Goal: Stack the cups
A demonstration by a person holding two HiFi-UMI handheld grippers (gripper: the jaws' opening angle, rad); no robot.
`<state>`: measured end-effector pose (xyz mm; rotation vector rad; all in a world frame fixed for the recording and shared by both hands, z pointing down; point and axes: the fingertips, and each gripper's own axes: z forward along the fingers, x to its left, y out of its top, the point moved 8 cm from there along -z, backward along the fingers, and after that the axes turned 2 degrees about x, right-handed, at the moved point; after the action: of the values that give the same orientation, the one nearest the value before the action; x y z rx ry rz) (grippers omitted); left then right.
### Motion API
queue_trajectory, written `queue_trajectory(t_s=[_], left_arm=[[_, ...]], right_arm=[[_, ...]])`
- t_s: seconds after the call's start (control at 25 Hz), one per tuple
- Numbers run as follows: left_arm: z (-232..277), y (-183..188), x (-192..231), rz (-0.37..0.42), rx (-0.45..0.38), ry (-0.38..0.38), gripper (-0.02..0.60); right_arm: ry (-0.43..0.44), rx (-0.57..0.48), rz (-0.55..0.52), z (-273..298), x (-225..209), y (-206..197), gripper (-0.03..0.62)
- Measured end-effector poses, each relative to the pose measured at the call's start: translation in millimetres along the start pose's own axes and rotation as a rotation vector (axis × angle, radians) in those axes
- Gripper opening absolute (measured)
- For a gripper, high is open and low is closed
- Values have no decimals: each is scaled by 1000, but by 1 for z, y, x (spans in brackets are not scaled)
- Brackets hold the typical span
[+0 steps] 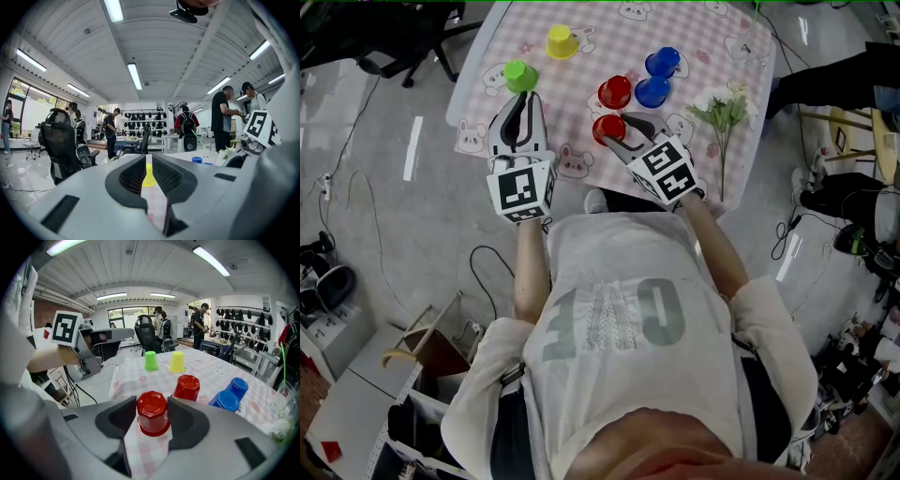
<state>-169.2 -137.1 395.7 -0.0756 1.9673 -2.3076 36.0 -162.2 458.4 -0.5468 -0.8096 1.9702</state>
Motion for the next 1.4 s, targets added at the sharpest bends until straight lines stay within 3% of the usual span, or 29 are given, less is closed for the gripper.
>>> queue_trajectory(t_s=[0.2, 0.48, 0.84, 1.4], left_arm=[[0, -1, 2, 0, 3, 4, 31], [-3, -5, 6, -7, 13, 22, 31], [-7, -10, 22, -16, 37, 72, 31], [-1, -20, 24, -31, 60, 79, 31]], right_arm=[[-8, -77, 16, 0, 5, 25, 218], [-100, -221, 24, 27, 13, 78, 216], [-173, -149, 21, 68, 5, 88, 216], [-154, -110, 129, 89, -3, 80, 218]])
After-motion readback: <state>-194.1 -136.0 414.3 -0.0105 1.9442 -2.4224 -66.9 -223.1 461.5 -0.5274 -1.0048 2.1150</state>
